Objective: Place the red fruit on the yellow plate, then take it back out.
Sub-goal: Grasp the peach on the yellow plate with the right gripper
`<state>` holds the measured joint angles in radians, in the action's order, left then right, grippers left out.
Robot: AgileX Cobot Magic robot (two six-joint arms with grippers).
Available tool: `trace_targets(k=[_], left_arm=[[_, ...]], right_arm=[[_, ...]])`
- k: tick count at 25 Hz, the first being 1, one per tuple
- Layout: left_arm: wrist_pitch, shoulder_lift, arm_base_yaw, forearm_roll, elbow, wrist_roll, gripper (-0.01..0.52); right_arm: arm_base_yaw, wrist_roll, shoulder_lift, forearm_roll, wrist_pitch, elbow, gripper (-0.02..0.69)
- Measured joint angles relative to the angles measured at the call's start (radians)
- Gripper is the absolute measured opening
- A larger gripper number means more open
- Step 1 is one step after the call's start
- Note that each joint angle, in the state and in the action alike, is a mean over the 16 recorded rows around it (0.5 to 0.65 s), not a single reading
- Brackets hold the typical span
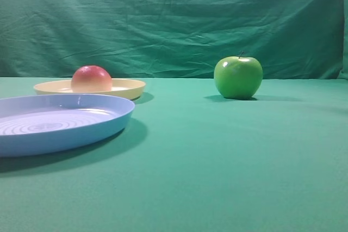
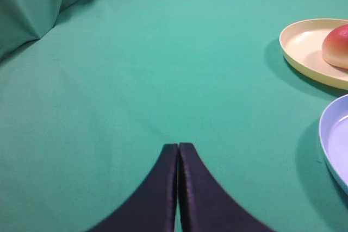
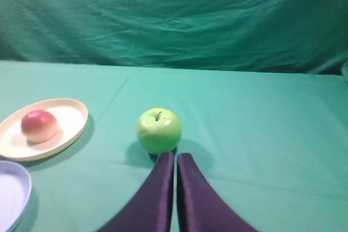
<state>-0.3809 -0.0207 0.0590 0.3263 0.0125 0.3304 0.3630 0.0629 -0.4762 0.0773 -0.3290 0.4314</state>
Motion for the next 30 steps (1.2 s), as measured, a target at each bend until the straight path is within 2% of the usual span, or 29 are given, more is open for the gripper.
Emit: trace_targets(k=[6, 12, 23, 30], left_arm=[[0.0, 0.0, 0.0, 0.0, 0.0, 0.0, 0.0], [0.0, 0.0, 0.0, 0.0, 0.0, 0.0, 0.0], [0.0, 0.0, 0.0, 0.0, 0.0, 0.0, 0.0], [0.0, 0.0, 0.0, 0.0, 0.0, 0.0, 0.0]], right_arm=[[0.135, 0.041, -0.262, 0.008, -0.061, 0.176, 0.0], [0.214, 0.123, -0.504, 0.06, -0.149, 0.345, 0.0], [0.241, 0.292, -0.817, 0.186, -0.21, 0.576, 0.0], [0.242, 0.365, -1.027, 0.204, -0.295, 0.8, 0.0]])
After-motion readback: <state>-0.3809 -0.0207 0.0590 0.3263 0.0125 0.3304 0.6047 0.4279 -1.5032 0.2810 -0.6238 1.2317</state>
